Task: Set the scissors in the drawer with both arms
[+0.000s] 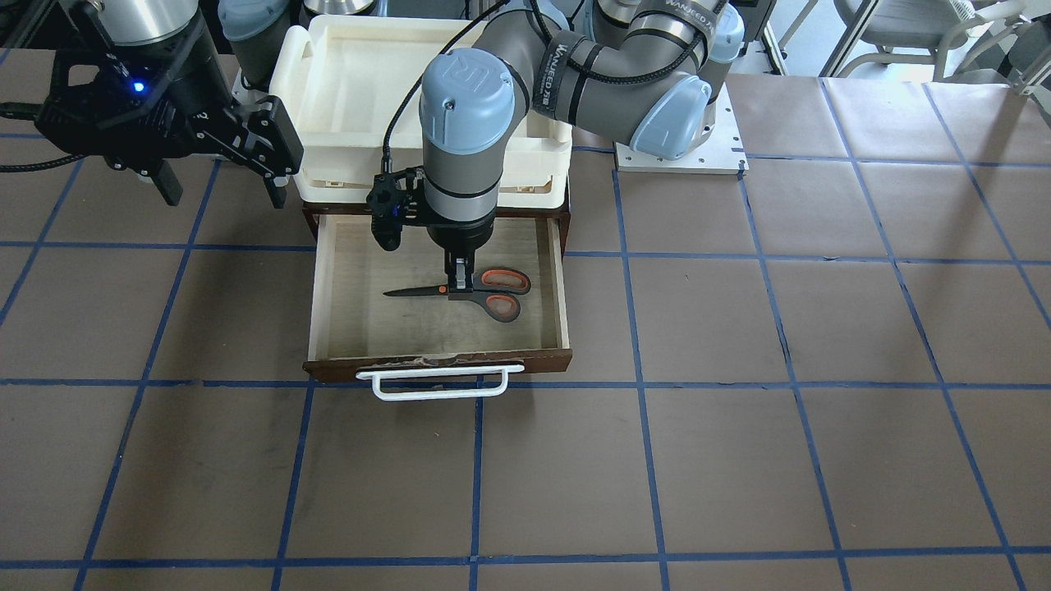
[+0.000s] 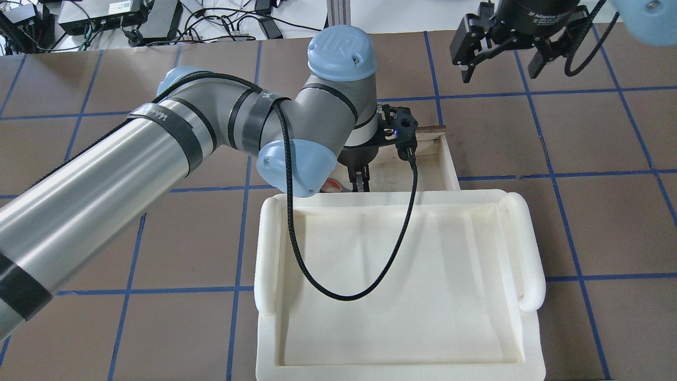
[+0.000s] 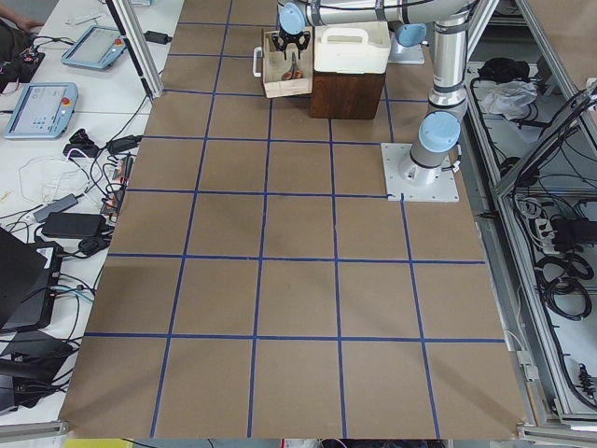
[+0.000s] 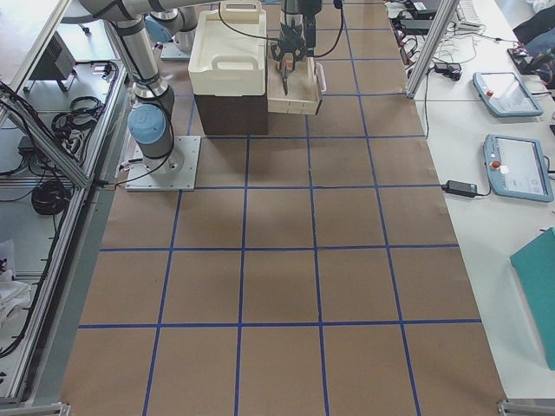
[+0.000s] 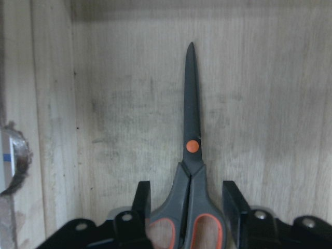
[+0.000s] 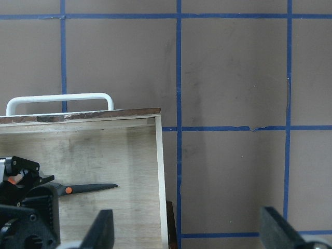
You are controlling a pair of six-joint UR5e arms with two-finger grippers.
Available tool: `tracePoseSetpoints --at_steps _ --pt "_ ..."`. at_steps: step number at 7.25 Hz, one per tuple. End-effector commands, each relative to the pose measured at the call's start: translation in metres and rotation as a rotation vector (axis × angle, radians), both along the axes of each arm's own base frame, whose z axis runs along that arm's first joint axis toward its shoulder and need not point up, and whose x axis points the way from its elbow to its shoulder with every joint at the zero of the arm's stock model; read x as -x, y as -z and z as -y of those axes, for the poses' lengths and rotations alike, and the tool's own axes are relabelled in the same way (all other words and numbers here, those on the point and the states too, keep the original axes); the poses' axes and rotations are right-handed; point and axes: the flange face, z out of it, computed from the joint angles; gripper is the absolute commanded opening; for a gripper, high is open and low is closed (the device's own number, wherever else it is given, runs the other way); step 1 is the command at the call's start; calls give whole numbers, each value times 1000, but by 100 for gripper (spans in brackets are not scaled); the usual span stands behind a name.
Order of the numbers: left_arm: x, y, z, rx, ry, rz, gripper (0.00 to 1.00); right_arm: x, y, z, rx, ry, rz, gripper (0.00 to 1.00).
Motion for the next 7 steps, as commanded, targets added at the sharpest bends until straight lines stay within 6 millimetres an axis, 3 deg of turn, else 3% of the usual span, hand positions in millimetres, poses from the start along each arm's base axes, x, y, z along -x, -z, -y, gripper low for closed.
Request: tracePoseSetpoints --at_steps 1,3,5,6,7 --pt "-35 -43 7 20 -86 -1 53 0 0 0 -1 0 1 100" --pt "-116 -93 24 30 -237 1 54 0 -1 -1 0 -4 0 100" --pt "-222 -116 40 -24 -431 0 80 -1 0 0 -1 -9 -1 100" --pt "-247 -141 36 23 -512 -11 93 -1 -1 -1 0 -9 -1 100" --pt "-248 -158 25 45 -660 -8 100 -1 0 0 -1 -7 -1 100"
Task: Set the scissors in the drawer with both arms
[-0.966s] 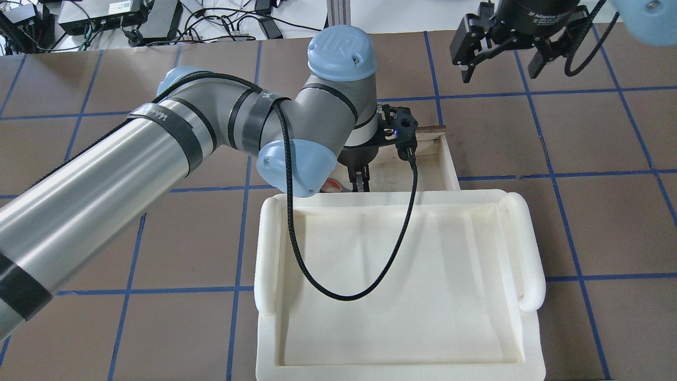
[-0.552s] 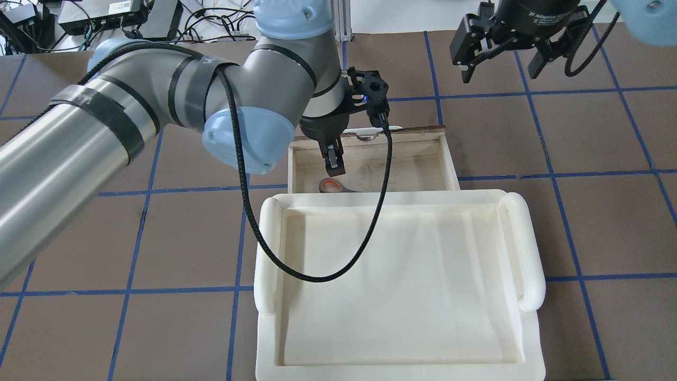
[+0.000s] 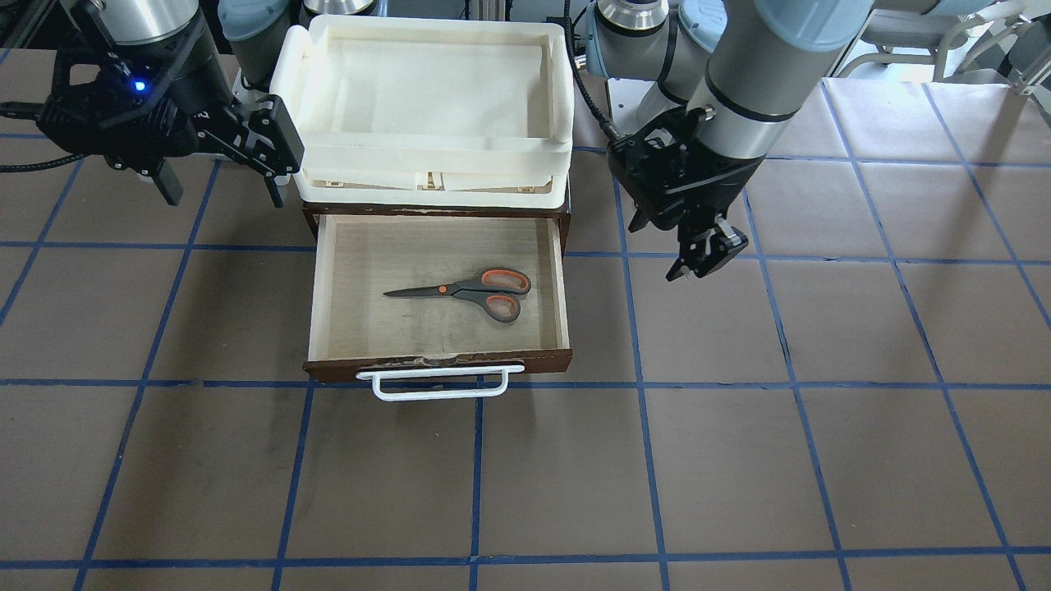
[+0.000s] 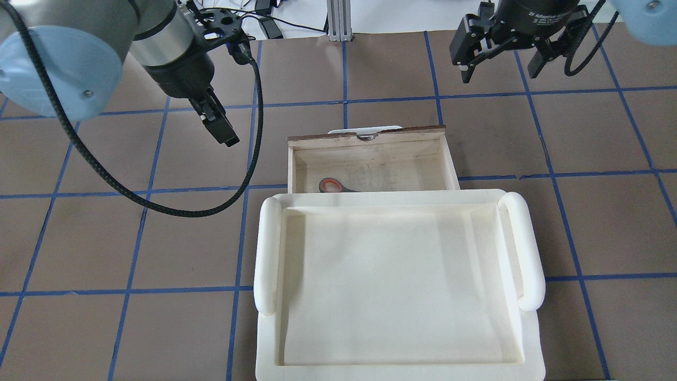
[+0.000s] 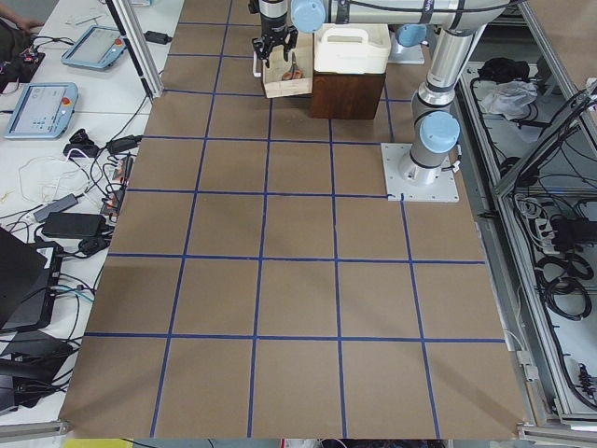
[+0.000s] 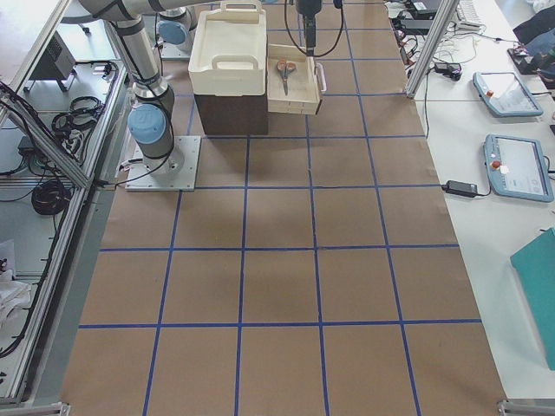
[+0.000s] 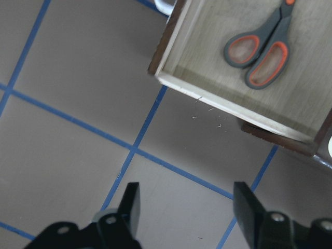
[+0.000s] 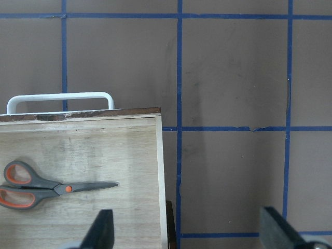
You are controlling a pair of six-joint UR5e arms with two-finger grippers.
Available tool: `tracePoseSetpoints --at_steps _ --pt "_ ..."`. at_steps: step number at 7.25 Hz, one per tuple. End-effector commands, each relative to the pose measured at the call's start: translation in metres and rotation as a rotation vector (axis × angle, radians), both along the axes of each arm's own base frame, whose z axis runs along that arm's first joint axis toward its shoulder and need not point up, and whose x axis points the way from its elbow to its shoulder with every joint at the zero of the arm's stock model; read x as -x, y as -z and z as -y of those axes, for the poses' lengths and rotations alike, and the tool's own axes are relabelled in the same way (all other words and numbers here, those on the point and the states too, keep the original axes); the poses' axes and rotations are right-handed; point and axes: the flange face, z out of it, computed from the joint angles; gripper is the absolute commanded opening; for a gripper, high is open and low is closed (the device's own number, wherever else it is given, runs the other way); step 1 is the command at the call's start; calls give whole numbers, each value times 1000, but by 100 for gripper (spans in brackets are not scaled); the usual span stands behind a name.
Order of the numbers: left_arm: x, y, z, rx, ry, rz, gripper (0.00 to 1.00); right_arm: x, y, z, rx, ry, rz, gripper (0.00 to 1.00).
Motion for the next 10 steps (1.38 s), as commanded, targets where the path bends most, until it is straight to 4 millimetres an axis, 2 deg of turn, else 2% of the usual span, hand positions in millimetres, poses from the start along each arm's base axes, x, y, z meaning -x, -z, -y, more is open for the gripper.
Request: tracePoseSetpoints --at_steps 1,4,5,8,10 --pt "-17 -34 -17 37 -332 -4 100 -1 0 0 1 5 2 100" --pt "-22 -55 -41 19 -878 16 100 -1 1 1 1 8 4 100" --pt "-24 -59 -46 14 -968 12 100 -1 -1 2 13 8 5 100" --pt "-29 -47 -48 -25 -1016 31 100 -3 0 2 11 5 17 100" --pt "-28 -48 -49 -26 -1040 28 100 -3 0 2 11 5 17 100"
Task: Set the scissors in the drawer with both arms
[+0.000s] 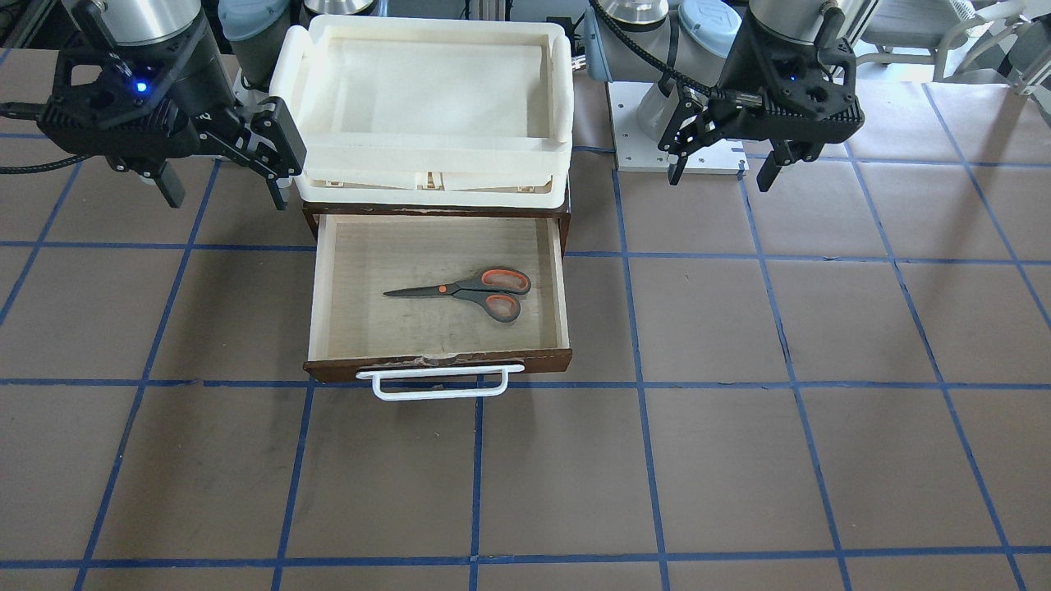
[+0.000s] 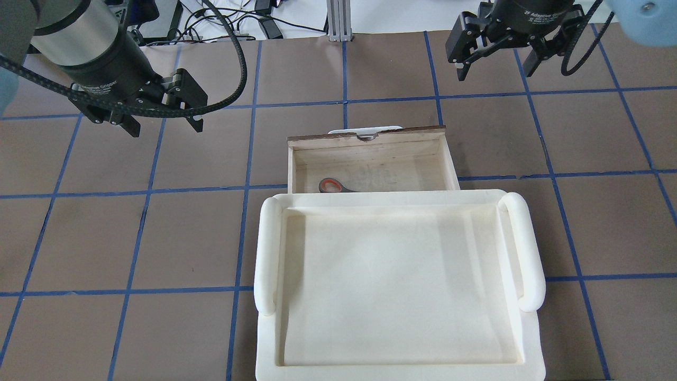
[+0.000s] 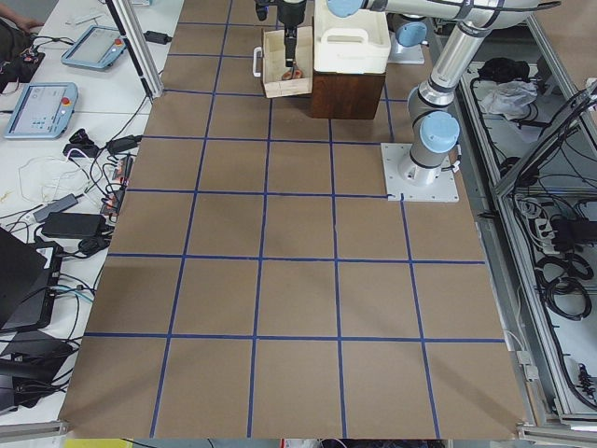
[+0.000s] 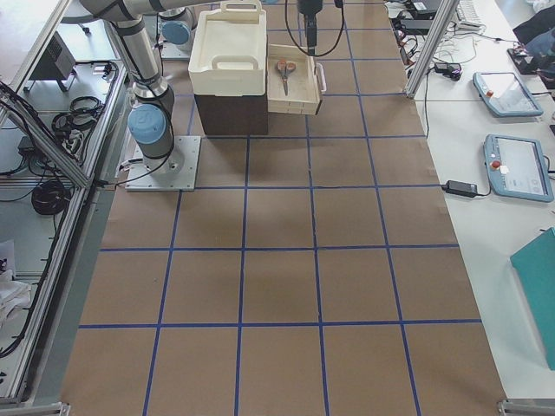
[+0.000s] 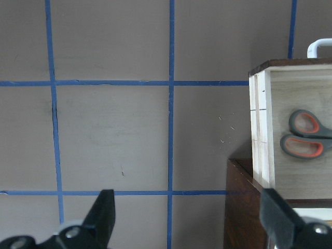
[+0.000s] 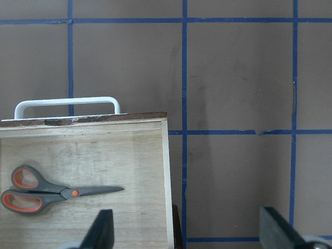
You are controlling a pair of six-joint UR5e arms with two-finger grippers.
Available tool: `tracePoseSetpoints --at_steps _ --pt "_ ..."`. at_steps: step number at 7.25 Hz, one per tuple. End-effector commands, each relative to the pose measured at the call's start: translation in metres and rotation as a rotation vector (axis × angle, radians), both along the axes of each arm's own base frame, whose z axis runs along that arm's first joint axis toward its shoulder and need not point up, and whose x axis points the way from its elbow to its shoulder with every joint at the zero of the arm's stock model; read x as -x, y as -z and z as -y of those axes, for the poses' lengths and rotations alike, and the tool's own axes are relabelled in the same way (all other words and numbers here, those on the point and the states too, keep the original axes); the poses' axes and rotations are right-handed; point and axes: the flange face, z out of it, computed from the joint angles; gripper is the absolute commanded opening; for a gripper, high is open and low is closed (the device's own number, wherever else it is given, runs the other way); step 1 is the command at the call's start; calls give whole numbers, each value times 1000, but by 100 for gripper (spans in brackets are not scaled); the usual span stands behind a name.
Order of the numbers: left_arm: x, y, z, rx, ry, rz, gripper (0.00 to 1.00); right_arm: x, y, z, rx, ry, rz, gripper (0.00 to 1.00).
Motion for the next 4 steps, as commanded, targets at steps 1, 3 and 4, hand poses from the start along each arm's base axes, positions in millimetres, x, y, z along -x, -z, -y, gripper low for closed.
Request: tracePoseSetpoints --at_steps 1,3,4 --pt "0 1 0 -1 -5 -1 100 0 0 0 2 0 0 100" --pt "0 1 2 2 -5 -1 100 0 -1 0 2 -1 0 100" --pt "0 2 2 1 -2 0 100 0 -1 0 3 0 1 100"
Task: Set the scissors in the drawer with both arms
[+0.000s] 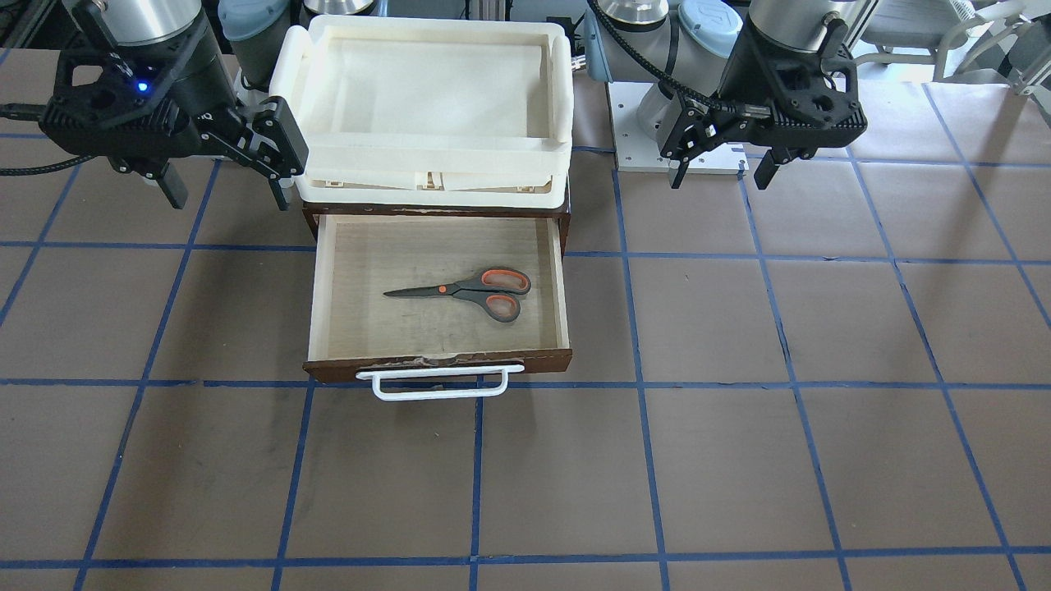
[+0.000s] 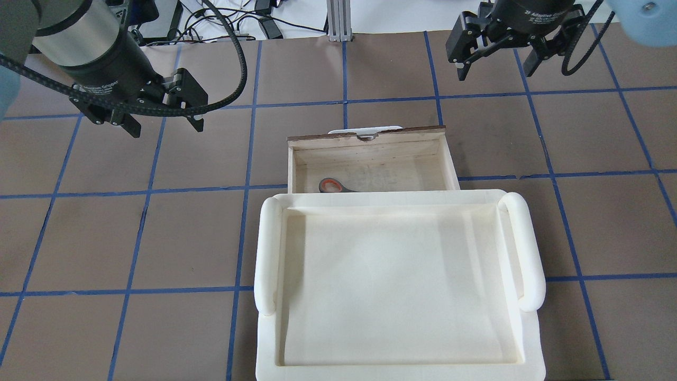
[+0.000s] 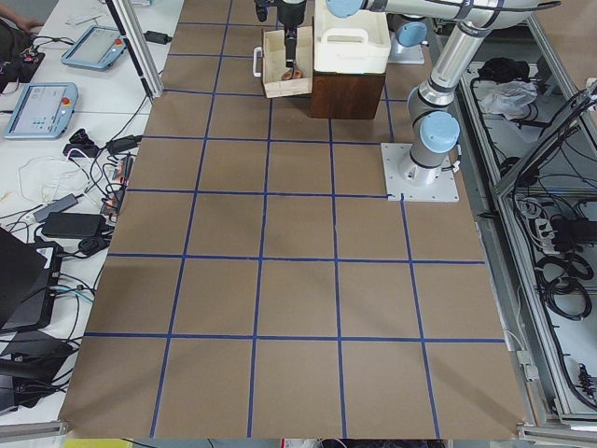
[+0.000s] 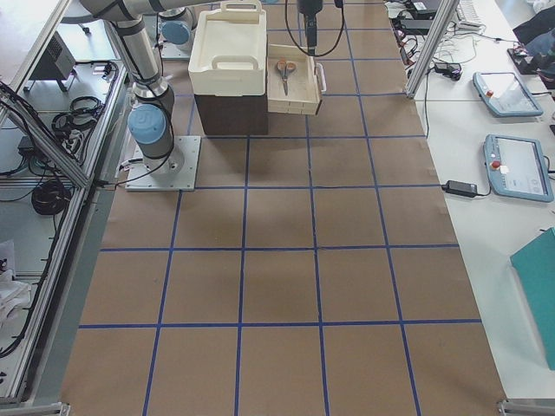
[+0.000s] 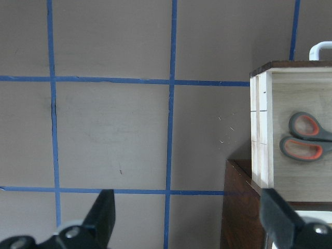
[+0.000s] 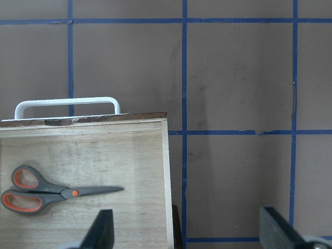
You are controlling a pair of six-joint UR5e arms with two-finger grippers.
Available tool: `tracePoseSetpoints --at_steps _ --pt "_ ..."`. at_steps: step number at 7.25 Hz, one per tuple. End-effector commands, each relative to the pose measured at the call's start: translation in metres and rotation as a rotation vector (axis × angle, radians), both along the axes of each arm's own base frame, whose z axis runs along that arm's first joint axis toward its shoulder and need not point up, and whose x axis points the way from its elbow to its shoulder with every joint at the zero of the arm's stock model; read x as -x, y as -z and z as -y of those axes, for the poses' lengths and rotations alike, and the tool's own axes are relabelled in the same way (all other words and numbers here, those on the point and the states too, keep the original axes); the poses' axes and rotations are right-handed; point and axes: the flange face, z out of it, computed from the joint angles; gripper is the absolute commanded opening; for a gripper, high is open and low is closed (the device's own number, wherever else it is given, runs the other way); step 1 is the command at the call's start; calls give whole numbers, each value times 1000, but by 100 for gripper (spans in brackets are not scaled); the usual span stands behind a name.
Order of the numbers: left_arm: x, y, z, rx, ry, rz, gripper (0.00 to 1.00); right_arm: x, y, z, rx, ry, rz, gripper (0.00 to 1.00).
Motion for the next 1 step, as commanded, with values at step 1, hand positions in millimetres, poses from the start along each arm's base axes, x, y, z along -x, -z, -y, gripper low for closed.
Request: tracePoseSetpoints --at_steps 1 --pt "0 3 1 -3 5 -1 100 0 0 0 2 1 0 100"
